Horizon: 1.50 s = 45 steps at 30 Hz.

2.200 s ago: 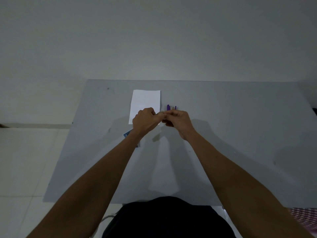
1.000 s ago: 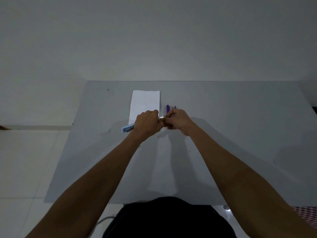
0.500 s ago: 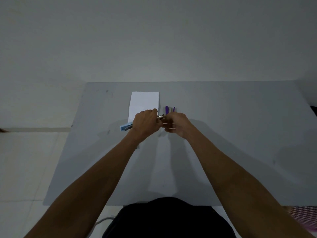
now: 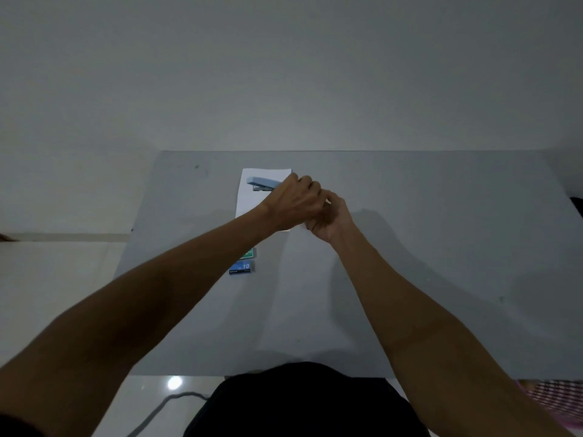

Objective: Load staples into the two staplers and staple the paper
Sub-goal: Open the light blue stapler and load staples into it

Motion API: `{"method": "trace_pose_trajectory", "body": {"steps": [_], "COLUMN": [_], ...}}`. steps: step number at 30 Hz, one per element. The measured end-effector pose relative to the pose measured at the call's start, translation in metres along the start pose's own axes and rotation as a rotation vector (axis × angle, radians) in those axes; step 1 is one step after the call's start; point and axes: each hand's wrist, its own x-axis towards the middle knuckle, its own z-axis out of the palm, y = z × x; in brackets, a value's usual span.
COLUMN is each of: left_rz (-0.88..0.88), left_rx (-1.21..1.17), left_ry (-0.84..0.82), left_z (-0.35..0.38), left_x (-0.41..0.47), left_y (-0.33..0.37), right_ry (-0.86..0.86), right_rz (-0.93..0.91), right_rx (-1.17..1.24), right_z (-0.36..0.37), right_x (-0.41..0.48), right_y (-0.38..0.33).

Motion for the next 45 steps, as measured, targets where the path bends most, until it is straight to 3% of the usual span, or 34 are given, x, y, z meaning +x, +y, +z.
{"method": "trace_pose_trajectory", "body": {"steps": [4,8,13,18,20,23,26,30,35,40,45], "left_rz": [-0.092,-0.118,-0.205,-0.387,-0.497,-0.655,-0.794,-0.881,-0.933,-0.96,-0.963], "left_rx": [-0.085,-0.079,-0.136,-0.332,-0.524,-0.78,-1.111,-1.384,-1.504,-1.607,-1.673], "left_ry": [0.137,0.087,0.117,0.107,0.003,-0.105,-0.218,-0.273,-0.347,-0.394,-0.411], "left_z": [-0.006,0.001,0.004,0.003,0.003,0.011,0.023,0.035,0.045,0.048,0.049], "left_x": [0.001,0.0,0.007,0.007,0.007,-0.003,-0.013,-0.024,-0.032,-0.04,-0.051], "left_y": [-0.005,-0.003,-0.001,-0.004,-0.002,0.005,0.022,0.047,0.066,0.078,0.078], "right_ry": [0.083,-0.066,-0.079,0.075,0.18,0.4,0.544,0.547,0.444,0.054,-0.018], "right_rz": [-0.068,-0.079,-0.074,-0.125,-0.122,-0.103,-0.199,-0.212,-0.384,-0.077,-0.086], "right_rx": [0.152,0.081,0.037,0.082,-0.156,-0.764,-1.365,-1.621,-1.568,-0.977,-0.957], "right_z": [-0.006,0.003,0.019,0.01,-0.005,-0.041,-0.081,-0.109,-0.102,-0.074,-0.066], "right_x": [0.0,-0.008,-0.005,0.001,0.002,0.007,0.004,-0.002,-0.01,-0.02,-0.016], "right_y": [0.003,-0.001,-0.006,-0.007,-0.005,-0.001,-0.003,-0.01,-0.006,0.003,0.012]}}
